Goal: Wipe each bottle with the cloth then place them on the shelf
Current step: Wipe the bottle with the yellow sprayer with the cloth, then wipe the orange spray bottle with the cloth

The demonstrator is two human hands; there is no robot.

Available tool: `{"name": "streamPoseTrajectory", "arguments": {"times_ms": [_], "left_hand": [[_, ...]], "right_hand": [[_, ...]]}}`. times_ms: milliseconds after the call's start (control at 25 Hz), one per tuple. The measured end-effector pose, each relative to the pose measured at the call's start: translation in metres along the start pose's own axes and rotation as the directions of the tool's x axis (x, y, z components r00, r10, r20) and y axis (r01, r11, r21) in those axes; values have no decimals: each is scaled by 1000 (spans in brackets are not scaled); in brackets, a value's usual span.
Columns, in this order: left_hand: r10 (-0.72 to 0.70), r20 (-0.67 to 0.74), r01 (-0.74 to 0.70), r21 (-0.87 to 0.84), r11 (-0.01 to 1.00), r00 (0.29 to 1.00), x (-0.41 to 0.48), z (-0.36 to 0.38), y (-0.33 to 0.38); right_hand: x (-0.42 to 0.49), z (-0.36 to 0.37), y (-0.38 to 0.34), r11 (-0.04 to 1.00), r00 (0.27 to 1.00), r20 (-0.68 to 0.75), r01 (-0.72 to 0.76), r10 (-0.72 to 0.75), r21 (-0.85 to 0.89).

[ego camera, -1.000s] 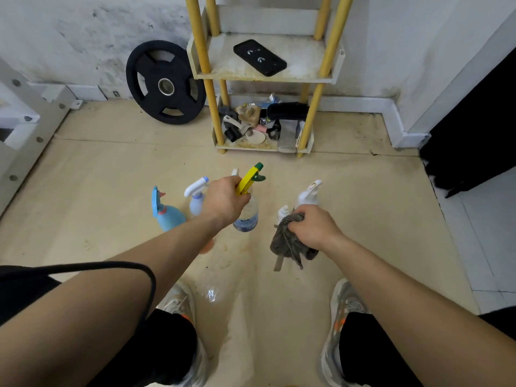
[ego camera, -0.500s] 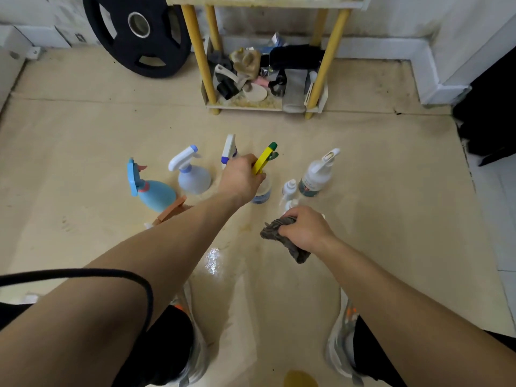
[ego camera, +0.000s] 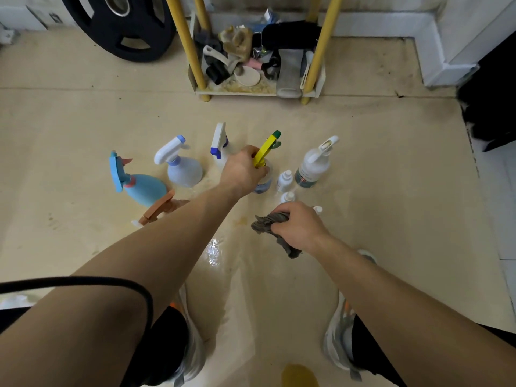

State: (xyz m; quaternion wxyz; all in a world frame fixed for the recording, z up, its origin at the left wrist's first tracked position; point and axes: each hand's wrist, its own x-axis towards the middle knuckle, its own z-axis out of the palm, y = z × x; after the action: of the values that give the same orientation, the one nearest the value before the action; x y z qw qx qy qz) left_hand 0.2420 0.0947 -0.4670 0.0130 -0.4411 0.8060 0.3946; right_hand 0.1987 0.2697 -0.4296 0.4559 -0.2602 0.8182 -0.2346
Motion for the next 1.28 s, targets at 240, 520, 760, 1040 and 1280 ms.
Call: {"name": "streamPoseTrajectory", "arguments": {"times_ms": [240, 520, 760, 1040, 1280], "left_hand": [[-139, 265, 162, -70, 984, 954, -65, -39, -6], [-163, 442, 430, -615, 661, 882, -145, -89, -10], [-237, 252, 328, -867, 375, 938, -174, -103, -40], [-178, 101, 204, -554, 807, 979, -170, -96, -80], [-269, -390, 281, -28, 959, 880, -152, -114, -128]], "right_hand": [[-23, -10, -28, 983, 985, -82, 158, -150, 97], [-55, 10, -74, 945, 919, -281, 313, -277, 93], [-64, 55, -99, 915, 970, -170, 221, -172, 337], [-40, 91, -98, 741, 1000, 10, -16, 12, 671], [-1, 89, -76, 793, 997, -31, -36, 70, 609]]}}
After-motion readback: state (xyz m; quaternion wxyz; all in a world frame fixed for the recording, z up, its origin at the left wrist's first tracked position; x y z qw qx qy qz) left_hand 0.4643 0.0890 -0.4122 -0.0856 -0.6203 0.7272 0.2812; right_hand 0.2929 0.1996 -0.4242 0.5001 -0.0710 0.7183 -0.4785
